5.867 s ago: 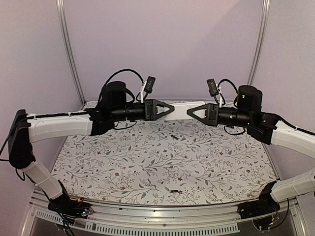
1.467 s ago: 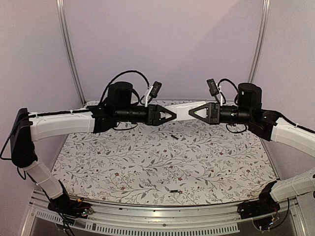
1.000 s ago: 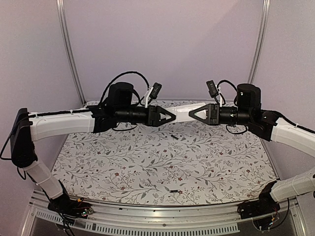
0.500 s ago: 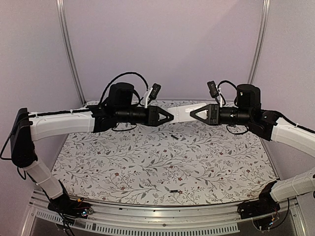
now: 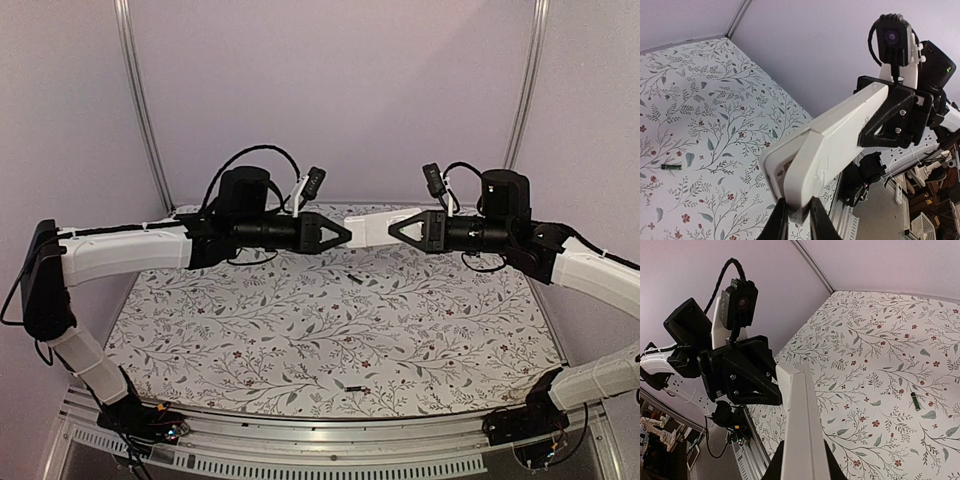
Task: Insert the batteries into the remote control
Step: Remove the battery cover from the remote control, then place the battery cover at the center of the board, then pass from the right arm to the left
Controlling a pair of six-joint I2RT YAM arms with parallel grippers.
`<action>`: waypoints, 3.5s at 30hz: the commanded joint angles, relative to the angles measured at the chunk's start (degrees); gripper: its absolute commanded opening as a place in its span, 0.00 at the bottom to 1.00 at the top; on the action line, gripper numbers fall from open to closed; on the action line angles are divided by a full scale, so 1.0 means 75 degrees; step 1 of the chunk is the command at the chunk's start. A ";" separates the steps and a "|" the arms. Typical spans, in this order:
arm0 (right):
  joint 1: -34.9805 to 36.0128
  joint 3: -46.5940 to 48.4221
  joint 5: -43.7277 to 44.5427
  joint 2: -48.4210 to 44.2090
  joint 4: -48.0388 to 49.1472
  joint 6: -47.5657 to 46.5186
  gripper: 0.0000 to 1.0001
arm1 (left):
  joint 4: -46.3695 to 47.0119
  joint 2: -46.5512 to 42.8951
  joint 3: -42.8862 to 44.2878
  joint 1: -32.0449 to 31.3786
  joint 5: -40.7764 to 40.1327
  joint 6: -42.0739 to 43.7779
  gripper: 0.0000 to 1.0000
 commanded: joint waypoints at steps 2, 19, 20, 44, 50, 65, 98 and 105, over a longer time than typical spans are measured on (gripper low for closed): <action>0.0025 0.0274 -0.0318 -0.0007 -0.0039 -0.0091 0.00 | 0.0219 -0.0290 -0.0302 0.0210 -0.0131 -0.0013 0.06; -0.0558 -0.0017 -0.1272 -0.0095 0.0826 0.0629 0.00 | 0.3032 -0.0517 -0.1454 0.0587 0.1553 -0.1086 0.00; -0.0576 -0.0010 -0.1459 -0.0098 0.0923 0.0688 0.00 | 0.2975 -0.0538 -0.1453 0.0622 0.1572 -0.1067 0.00; -0.1391 -0.0272 -0.1402 -0.0697 -0.1243 -0.0591 0.00 | 0.0135 -0.0267 -0.2601 0.2175 0.0304 -0.1351 0.00; -0.1385 -0.0425 -0.1991 -0.0564 -0.1524 -0.0839 0.00 | -0.0187 0.0629 -0.2689 0.2321 0.0511 -0.1334 0.00; -0.1384 -0.0449 -0.2627 -0.0322 -0.2268 -0.1371 0.00 | -0.0243 0.2022 -0.2767 0.2458 0.0475 -0.1373 0.06; -0.0461 0.0676 -0.2856 0.0836 -0.3383 -0.1643 0.00 | -0.3074 0.0004 0.0513 -0.1853 -0.2293 0.5270 1.00; -0.0303 0.0770 -0.2889 0.0994 -0.3253 -0.1436 0.00 | -0.3501 0.0786 0.1299 -0.2334 -0.3633 0.5617 0.98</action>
